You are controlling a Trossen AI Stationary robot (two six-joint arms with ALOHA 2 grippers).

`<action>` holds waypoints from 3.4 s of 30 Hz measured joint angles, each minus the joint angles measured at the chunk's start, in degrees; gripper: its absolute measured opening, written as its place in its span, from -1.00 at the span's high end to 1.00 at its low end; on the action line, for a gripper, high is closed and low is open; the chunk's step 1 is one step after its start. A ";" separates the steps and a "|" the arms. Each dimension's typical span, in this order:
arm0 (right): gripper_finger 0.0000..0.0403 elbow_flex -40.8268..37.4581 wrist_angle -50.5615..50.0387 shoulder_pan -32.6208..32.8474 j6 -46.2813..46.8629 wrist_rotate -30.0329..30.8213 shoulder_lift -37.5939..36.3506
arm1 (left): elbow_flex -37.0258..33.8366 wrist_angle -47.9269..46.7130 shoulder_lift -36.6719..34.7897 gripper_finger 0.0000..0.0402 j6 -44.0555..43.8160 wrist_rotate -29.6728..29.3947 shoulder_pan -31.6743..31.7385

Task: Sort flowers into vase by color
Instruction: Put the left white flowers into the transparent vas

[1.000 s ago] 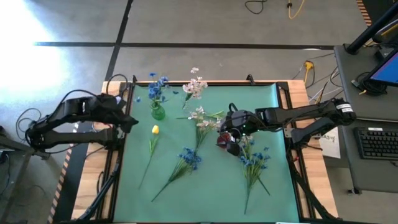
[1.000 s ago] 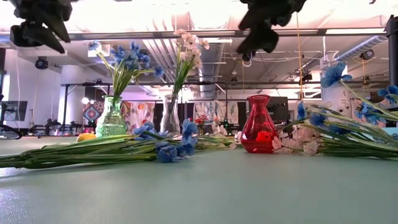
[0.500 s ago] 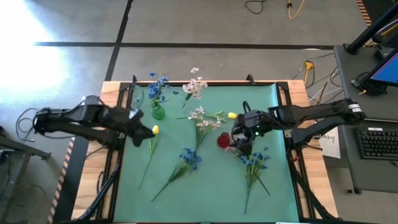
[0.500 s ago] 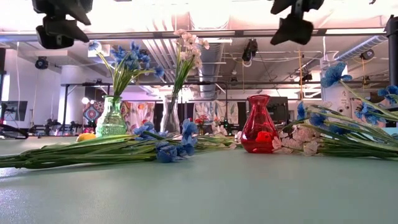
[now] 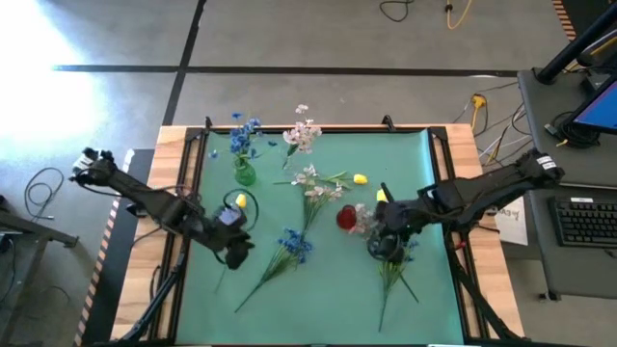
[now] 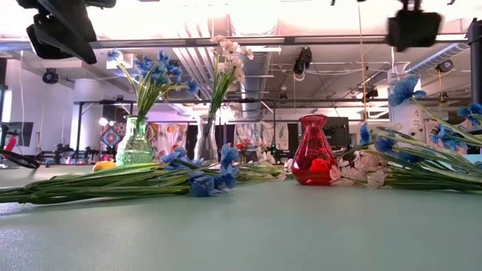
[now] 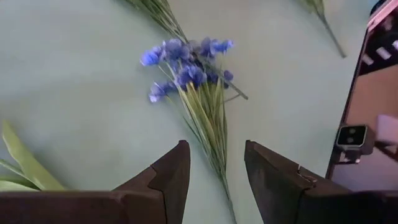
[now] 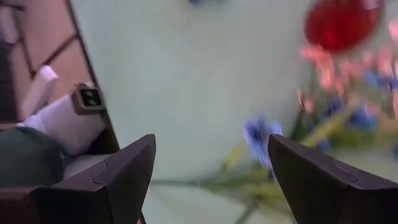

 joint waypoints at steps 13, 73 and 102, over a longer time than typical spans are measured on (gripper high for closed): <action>-0.50 -0.20 -8.48 13.00 25.18 4.30 3.50 | 6.75 -0.06 11.77 0.29 7.81 -0.66 -0.34; -0.50 -0.04 -5.93 16.06 15.11 17.61 4.70 | 15.33 22.65 49.67 -0.05 19.48 -9.44 21.07; -0.50 -0.04 -5.78 16.05 13.60 18.09 4.68 | 15.33 18.30 44.97 1.00 19.59 -12.48 21.12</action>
